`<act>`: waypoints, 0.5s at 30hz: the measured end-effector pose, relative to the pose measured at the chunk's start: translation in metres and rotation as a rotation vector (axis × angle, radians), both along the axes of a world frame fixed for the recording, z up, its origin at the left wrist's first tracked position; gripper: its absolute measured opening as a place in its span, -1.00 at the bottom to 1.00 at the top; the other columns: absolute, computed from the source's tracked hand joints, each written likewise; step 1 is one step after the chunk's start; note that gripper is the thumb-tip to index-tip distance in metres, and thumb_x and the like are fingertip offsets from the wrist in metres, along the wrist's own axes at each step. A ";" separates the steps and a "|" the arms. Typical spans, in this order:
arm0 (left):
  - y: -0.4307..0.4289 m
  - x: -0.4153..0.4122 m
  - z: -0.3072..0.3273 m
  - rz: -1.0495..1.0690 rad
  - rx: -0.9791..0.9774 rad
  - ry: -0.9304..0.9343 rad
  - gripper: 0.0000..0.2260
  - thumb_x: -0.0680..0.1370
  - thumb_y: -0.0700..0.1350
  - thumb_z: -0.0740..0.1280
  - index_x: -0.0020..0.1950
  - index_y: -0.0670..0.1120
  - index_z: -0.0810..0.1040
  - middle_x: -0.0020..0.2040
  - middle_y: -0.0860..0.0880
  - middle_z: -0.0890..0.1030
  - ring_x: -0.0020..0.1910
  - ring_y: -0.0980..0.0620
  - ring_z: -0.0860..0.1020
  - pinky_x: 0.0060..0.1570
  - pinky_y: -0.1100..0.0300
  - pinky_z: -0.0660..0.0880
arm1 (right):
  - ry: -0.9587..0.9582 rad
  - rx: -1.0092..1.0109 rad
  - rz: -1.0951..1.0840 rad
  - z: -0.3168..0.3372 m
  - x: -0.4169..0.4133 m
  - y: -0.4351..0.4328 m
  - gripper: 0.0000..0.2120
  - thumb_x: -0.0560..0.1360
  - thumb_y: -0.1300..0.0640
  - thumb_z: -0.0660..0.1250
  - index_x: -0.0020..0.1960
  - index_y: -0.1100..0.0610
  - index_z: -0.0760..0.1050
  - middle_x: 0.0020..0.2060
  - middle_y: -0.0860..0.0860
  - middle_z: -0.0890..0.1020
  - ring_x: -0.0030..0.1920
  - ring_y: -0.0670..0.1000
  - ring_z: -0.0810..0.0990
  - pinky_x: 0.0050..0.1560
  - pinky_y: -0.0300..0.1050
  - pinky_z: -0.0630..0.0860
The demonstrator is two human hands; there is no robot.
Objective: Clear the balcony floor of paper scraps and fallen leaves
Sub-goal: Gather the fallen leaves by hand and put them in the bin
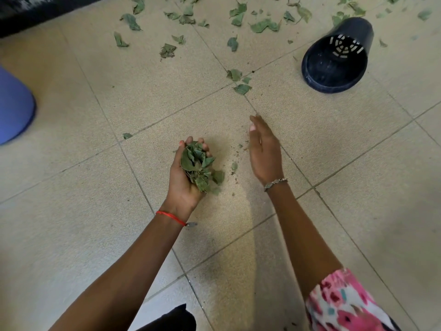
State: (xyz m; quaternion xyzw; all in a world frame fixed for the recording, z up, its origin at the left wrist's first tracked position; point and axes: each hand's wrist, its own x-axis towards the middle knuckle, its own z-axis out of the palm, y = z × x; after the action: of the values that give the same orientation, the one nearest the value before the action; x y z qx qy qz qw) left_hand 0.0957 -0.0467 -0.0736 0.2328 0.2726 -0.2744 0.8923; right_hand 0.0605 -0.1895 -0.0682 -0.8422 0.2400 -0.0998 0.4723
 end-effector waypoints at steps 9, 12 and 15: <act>0.010 0.004 -0.004 -0.057 -0.091 -0.051 -0.79 0.51 -0.07 0.23 -0.21 -0.09 0.60 -0.19 -0.05 0.61 -0.28 0.06 0.62 -0.30 0.26 0.58 | 0.161 -0.296 0.550 -0.027 -0.057 0.026 -0.22 0.47 -0.32 0.02 0.52 0.10 -0.06 0.51 -0.02 0.00 0.48 -0.14 -0.11 0.46 -0.19 -0.12; 0.014 0.009 -0.005 -0.042 -0.105 -0.091 -0.79 0.49 -0.08 0.23 -0.23 -0.10 0.61 -0.19 -0.06 0.61 -0.29 0.05 0.61 -0.30 0.25 0.58 | 0.232 -0.549 0.444 -0.036 -0.076 0.034 0.04 0.32 -0.50 0.08 0.51 0.15 -0.14 0.52 0.09 -0.05 0.52 -0.01 -0.12 0.49 -0.06 -0.10; 0.018 0.012 -0.007 -0.023 -0.124 -0.092 -0.78 0.49 -0.09 0.23 -0.24 -0.12 0.61 -0.20 -0.07 0.62 -0.30 0.04 0.62 -0.32 0.25 0.58 | 0.329 -0.644 0.316 -0.042 -0.066 0.046 0.09 0.28 -0.55 -0.03 0.50 0.23 -0.05 0.50 0.20 0.06 0.52 0.11 -0.02 0.49 0.07 -0.02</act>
State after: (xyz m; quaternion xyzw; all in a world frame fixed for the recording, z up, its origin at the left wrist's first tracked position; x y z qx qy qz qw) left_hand 0.1076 -0.0286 -0.0803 0.1928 0.2111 -0.2898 0.9134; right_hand -0.0053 -0.1436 -0.1105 -0.9786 0.1363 0.0400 0.1487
